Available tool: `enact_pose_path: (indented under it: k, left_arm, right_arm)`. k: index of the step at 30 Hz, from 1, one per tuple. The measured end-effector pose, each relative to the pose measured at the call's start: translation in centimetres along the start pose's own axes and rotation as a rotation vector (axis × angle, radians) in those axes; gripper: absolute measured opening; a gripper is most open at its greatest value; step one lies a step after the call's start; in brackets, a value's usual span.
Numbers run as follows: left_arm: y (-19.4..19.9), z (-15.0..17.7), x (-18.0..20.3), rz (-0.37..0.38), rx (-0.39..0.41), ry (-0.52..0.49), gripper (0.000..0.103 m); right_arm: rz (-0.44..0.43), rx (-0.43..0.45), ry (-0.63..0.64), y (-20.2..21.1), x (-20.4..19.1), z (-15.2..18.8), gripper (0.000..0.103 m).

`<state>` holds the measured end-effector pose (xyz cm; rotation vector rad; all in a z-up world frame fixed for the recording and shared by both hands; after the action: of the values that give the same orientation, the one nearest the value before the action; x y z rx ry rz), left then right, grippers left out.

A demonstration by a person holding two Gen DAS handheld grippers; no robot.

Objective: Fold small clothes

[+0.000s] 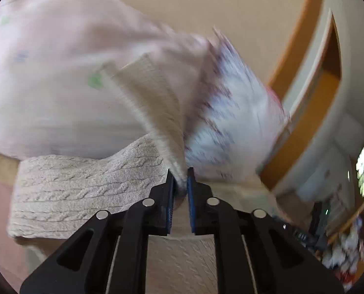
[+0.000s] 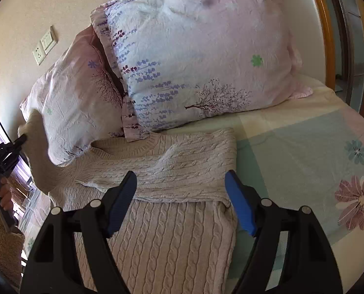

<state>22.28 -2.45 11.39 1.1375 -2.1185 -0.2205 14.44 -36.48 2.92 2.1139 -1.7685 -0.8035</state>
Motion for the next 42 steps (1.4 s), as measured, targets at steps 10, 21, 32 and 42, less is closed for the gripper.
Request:
enact_pose_path:
  k: [10,21,32,42]
  left_arm:
    - [1.0,8.2,-2.7,-0.204,-0.233,-0.068,0.055]
    - [14.0,18.0,-11.8,-0.304,-0.286,0.242,0.055]
    - [13.3,19.8,-8.1,-0.086,-0.285,0.313,0.009]
    - [3.1,-1.8,-11.6,-0.267,0.038,0.248,0.013]
  right_arm:
    - [-0.088,-0.149,-0.057,3.8,1.3,5.3,0.074]
    - [-0.232,-0.288,-0.221,8.3,-1.3,14.4,0.034]
    - [-0.462,-0.231,-0.238,9.4,-4.5,13.4,0.007]
    - [-0.382,0.149,-0.378,-0.2,0.9,-4.5,0.009]
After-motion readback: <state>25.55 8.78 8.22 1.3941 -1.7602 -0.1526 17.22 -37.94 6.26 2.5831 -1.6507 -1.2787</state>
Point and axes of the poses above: each gripper's, at about its wrist camera, not at the fingertips, and y roughly against the way its jaws point, x to its right, z to its underside, the point moved 3 cm from there along -y, roughly the way its jaws point, and after that the axes turned 8 degrees about y, right-handed, at the moved point
